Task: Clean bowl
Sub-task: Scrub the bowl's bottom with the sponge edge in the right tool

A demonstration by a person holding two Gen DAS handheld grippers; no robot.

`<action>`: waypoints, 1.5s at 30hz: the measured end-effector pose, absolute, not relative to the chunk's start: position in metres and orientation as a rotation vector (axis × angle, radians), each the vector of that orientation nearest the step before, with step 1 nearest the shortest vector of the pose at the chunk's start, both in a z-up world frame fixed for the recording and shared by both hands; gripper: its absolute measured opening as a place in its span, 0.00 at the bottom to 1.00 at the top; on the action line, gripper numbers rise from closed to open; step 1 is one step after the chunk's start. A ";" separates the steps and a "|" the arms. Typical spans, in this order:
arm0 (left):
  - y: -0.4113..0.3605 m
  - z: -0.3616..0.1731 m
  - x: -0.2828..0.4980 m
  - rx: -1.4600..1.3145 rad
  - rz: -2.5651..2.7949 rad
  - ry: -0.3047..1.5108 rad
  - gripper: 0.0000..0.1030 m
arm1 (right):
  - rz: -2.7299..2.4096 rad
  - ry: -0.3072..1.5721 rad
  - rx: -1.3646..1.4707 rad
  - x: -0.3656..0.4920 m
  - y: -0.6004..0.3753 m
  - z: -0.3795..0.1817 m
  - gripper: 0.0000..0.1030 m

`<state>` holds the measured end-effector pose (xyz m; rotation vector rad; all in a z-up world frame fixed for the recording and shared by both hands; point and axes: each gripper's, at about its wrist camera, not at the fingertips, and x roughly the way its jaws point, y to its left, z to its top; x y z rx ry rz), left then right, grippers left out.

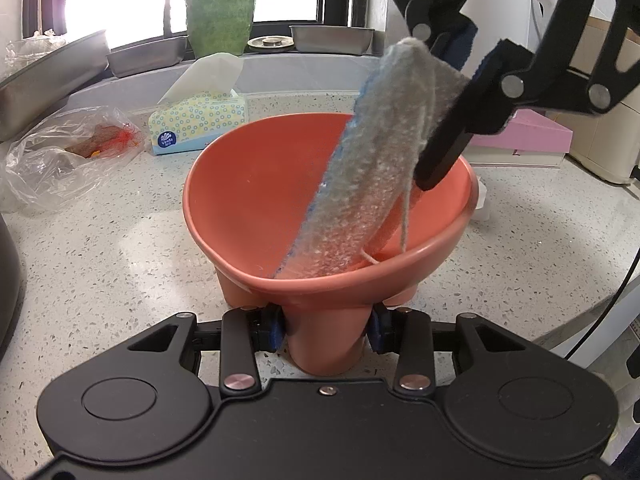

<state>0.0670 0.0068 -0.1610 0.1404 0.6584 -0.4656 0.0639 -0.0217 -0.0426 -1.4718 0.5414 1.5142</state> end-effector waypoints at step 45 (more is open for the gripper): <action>0.006 -0.162 0.067 0.140 -0.458 0.654 0.37 | 1.436 0.443 -1.469 0.064 -0.027 -0.062 0.11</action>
